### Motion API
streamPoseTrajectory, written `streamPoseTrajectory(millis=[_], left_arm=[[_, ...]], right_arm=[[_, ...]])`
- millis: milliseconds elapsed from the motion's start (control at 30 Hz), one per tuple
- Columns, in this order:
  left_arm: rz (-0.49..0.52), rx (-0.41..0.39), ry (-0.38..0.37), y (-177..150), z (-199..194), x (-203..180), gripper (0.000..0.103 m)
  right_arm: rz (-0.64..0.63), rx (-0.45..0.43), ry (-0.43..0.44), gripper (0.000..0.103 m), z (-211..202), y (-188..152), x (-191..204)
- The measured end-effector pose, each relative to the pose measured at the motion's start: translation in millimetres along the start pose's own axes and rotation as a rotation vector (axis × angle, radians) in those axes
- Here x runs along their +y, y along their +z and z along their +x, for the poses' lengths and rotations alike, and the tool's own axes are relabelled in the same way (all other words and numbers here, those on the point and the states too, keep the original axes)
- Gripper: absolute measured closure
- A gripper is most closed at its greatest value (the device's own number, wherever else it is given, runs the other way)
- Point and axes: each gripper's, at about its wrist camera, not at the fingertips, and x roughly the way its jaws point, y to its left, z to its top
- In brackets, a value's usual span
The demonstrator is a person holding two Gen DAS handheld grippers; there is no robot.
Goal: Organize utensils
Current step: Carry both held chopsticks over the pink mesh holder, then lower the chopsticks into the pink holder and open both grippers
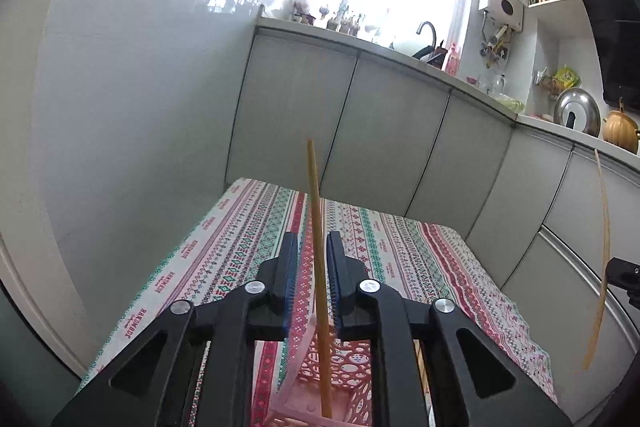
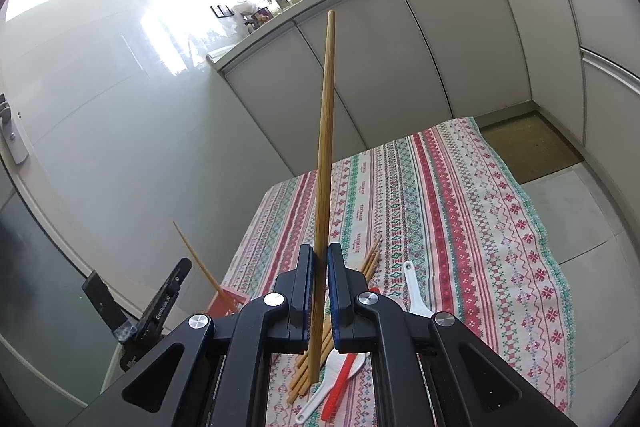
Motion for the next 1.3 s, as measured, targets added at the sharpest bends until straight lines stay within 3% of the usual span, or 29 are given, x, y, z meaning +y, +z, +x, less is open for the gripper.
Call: streamPoseTrajectory(millis=[233, 367, 433, 600, 700, 767, 967, 1133, 1300], left_arm=[[-0.067, 0.008, -0.008, 21, -22, 9, 0.062], [-0.138, 0.066, 0.029, 38, -39, 21, 0.056], [-0.166, 0.135, 0.066, 42, -47, 26, 0.055], [-0.154, 0.374, 0.190, 35, -62, 38, 0.033], [-0.116, 0.491, 0.241, 23, -64, 47, 0.033], [-0.130, 0.528, 0.270, 17, -64, 55, 0.033], [-0.139, 0.537, 0.311, 16, -70, 73, 0.033], [-0.144, 0.535, 0.301, 24, -70, 77, 0.033], [-0.137, 0.555, 0.298, 22, -64, 79, 0.033]], right_arm=[[-0.037, 0.012, -0.001, 0.096, 7, -3, 12], [-0.071, 0.031, 0.005, 0.096, 17, -7, 25], [-0.099, 0.043, 0.004, 0.096, 25, -11, 35], [-0.138, 0.057, 0.038, 0.096, 42, -18, 63], [-0.179, 0.052, 0.056, 0.096, 52, -22, 85], [-0.216, 0.044, 0.057, 0.096, 60, -24, 101], [-0.283, 0.040, 0.060, 0.096, 89, -25, 142], [-0.354, 0.009, 0.033, 0.096, 112, -30, 172], [-0.420, 0.044, -0.007, 0.096, 143, -51, 181]])
